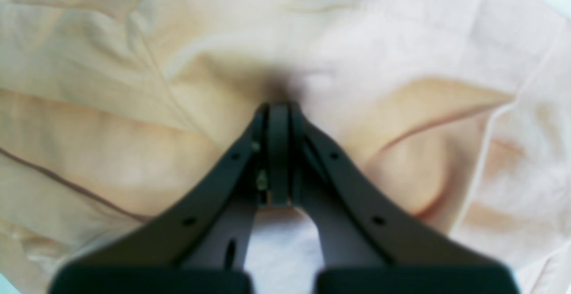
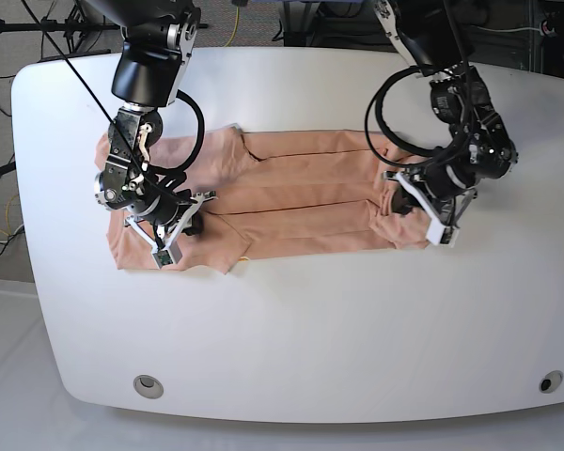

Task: Fold the T-shirt properly
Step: 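Lift the hem end with the left gripper and fold toward the right gripper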

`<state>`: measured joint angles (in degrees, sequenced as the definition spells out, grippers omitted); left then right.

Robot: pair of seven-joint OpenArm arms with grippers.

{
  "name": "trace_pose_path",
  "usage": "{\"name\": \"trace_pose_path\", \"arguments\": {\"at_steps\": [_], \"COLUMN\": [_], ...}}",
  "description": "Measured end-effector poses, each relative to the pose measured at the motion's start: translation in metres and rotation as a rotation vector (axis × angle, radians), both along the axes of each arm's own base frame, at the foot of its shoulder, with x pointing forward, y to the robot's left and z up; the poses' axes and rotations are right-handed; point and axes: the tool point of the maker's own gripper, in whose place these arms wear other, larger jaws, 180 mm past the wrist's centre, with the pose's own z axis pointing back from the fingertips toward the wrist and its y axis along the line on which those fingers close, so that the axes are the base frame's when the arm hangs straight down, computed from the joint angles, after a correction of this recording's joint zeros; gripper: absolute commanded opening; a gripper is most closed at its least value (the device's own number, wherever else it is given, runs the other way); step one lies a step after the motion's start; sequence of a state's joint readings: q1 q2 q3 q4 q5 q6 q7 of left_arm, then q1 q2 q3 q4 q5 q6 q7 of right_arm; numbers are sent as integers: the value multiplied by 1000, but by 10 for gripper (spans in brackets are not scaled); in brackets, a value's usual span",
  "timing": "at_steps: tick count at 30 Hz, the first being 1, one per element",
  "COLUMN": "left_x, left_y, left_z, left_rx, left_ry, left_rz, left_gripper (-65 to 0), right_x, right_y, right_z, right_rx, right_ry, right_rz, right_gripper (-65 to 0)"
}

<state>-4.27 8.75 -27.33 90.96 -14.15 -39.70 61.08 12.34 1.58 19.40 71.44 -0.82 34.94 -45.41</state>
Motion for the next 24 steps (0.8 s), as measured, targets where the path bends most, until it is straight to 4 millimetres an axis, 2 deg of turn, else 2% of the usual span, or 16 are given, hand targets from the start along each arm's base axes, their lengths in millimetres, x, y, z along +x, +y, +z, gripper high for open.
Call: {"name": "trace_pose_path", "arguments": {"at_steps": [4, 11, 16, 24], "left_x": [4, 7, 8, 17], "left_y": [-26, -39, -60, -112], "left_z": [9, 15, 19, 57], "left_rx": [-11, 20, 26, -157], "left_ry": [-32, -50, -62, -205], "left_rz": [-76, -135, -206, -298], "left_gripper": [-602, -602, -602, -601], "right_x": [0, -1, -1, -2], "right_y": [0, 0, 1, 1], "right_z": [0, -1, -1, -2], "right_rx": [0, 2, 6, 10], "right_ry": [0, -2, -6, -7], "right_rz": [0, -1, -3, -5], "right_gripper": [-650, -650, -650, -650]}}
